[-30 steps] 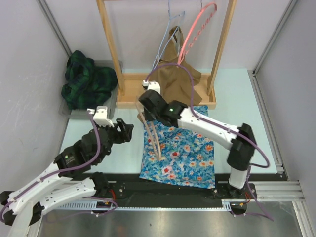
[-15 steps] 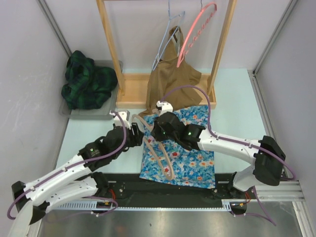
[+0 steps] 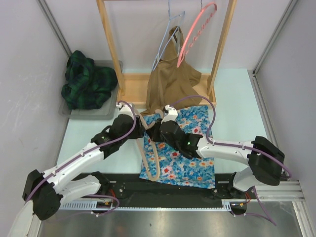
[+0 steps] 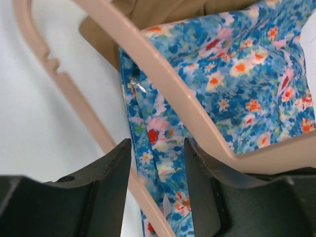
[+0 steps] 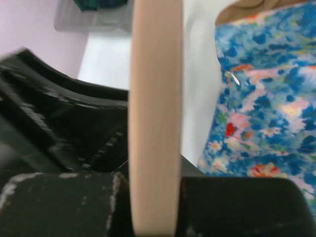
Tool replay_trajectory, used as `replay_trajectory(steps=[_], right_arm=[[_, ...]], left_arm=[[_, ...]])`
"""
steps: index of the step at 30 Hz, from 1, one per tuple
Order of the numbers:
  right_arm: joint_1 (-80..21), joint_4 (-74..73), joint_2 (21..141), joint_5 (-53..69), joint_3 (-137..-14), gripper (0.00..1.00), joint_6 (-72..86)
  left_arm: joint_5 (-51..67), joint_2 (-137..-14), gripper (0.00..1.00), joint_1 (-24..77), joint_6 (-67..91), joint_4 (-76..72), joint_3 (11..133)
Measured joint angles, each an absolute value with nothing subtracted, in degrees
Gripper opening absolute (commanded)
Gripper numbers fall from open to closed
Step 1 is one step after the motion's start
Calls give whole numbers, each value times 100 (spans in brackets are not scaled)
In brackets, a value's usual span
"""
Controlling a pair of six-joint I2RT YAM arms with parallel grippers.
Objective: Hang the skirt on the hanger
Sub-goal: Place skirt on hanger
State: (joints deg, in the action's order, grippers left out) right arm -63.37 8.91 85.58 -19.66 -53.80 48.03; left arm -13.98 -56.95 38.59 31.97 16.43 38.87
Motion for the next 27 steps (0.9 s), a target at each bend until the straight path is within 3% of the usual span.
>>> replay_trajectory(steps=[4,8,18,23,27], right_arm=[[-6508,1273,8558,-2458,-5332,0,4967],[-6628,1632,8560,-2845,-5140,0,5288],[-7013,1826,8860,-3448,-4628,0,6488],[-7109,1712,8877,-3673,-4574,0,6829],[-7011,1610,8849,-3717,-4574,0,6879]], left_arm=[[-1197,-5745,59,3780,3111,1621,3881],[-1118,-5745,60,3607,3039,1452,3881],[-810,-5850,50,2867,3100,548,3420],[-401,-6416,43,2639,3035,43,3413],[51,-6947,43,2349,2980,-255,3413]])
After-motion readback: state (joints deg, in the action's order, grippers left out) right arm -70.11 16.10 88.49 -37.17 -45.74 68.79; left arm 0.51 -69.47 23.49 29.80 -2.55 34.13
